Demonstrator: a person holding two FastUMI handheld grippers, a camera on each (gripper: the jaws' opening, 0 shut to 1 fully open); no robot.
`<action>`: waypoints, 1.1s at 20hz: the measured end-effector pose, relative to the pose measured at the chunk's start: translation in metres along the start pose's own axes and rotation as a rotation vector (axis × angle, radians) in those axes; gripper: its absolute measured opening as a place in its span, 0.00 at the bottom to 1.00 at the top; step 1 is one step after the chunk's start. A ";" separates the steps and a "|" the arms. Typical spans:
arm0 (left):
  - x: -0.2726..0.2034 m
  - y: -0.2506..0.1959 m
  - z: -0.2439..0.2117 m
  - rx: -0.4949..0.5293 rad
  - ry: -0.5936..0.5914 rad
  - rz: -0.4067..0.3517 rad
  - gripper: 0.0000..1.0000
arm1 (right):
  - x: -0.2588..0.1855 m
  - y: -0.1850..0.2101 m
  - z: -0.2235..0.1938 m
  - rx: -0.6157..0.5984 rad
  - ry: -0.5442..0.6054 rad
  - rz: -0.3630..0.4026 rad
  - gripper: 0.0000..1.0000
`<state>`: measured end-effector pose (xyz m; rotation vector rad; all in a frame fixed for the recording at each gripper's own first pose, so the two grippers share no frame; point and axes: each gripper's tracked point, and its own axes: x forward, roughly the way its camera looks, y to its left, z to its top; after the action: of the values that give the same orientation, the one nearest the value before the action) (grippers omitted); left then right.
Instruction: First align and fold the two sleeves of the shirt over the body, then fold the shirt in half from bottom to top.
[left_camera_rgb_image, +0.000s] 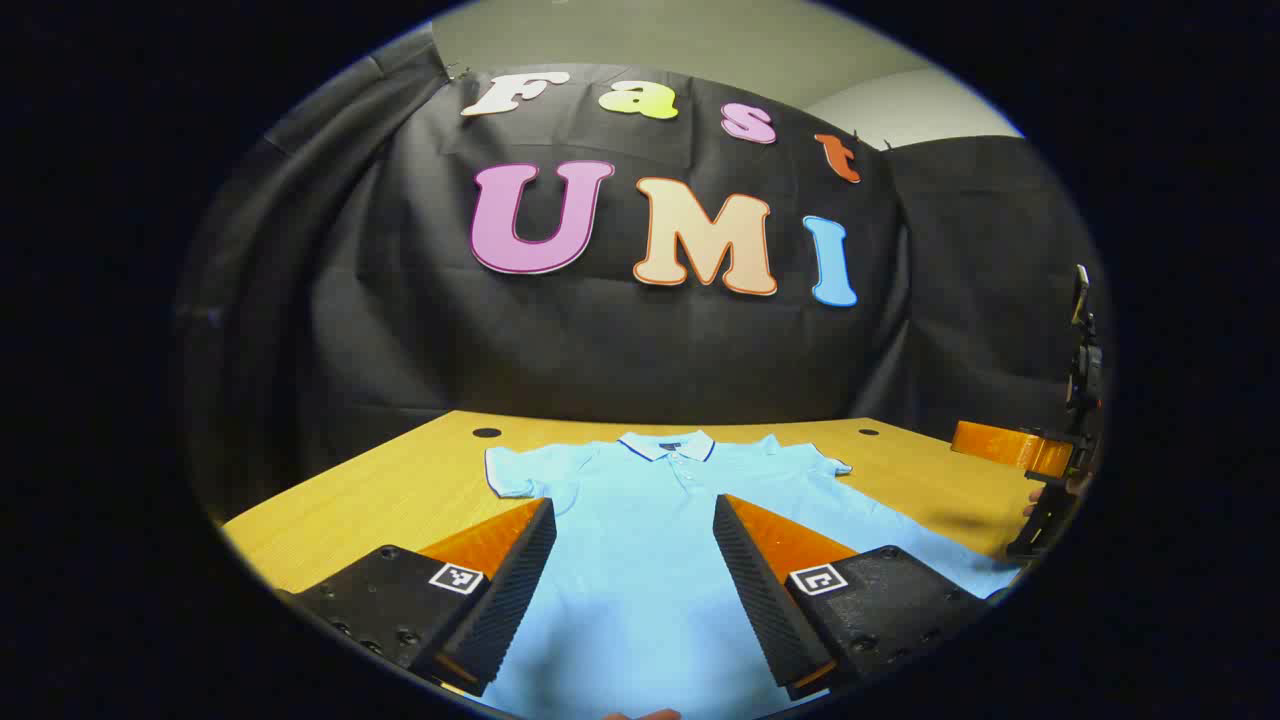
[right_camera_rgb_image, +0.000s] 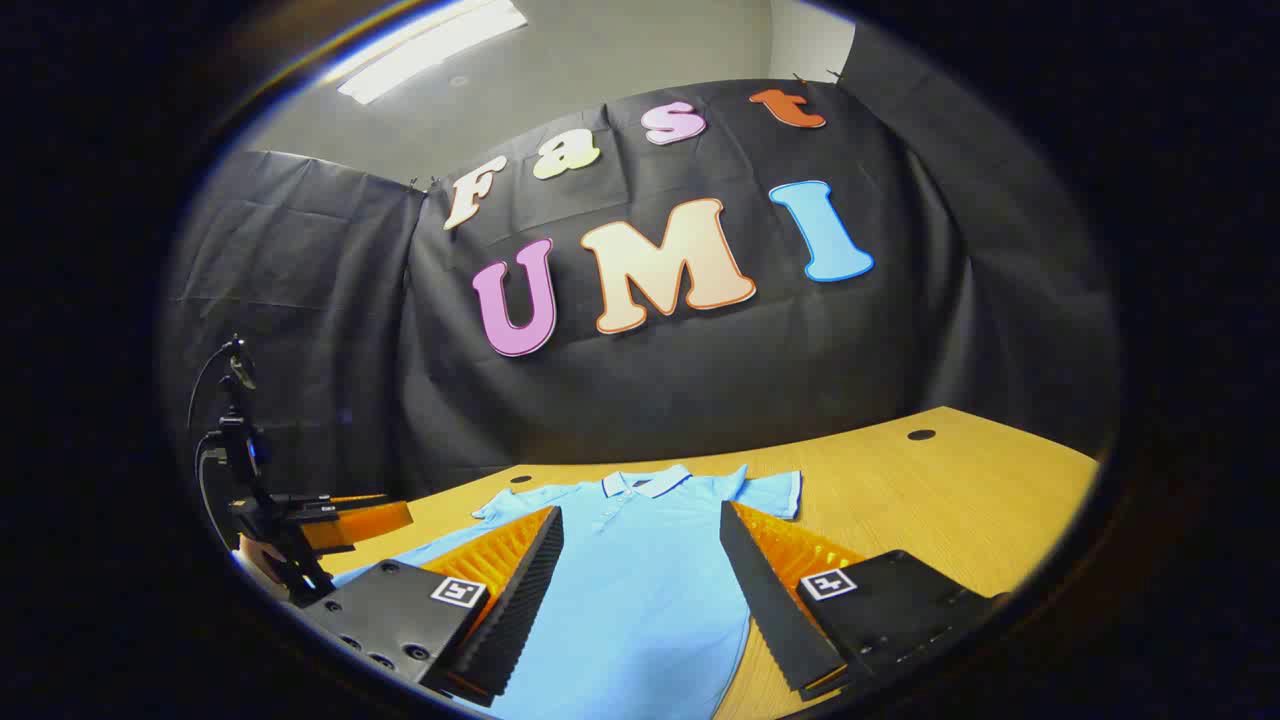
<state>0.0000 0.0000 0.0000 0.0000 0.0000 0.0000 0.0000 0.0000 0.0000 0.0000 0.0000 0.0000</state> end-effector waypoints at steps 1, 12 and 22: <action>0.000 0.002 -0.002 -0.004 0.005 0.005 0.95 | 0.000 0.000 -0.002 0.005 0.004 0.001 0.98; -0.001 0.004 -0.006 -0.011 0.020 0.005 0.94 | 0.004 -0.001 -0.012 0.003 0.024 -0.006 0.98; -0.001 -0.002 -0.004 -0.002 0.025 -0.008 0.95 | 0.008 -0.011 -0.007 0.017 0.048 -0.039 0.95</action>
<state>-0.0014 -0.0018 -0.0035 -0.0019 0.0247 -0.0075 0.0079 -0.0111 -0.0072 0.0171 0.0481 -0.0390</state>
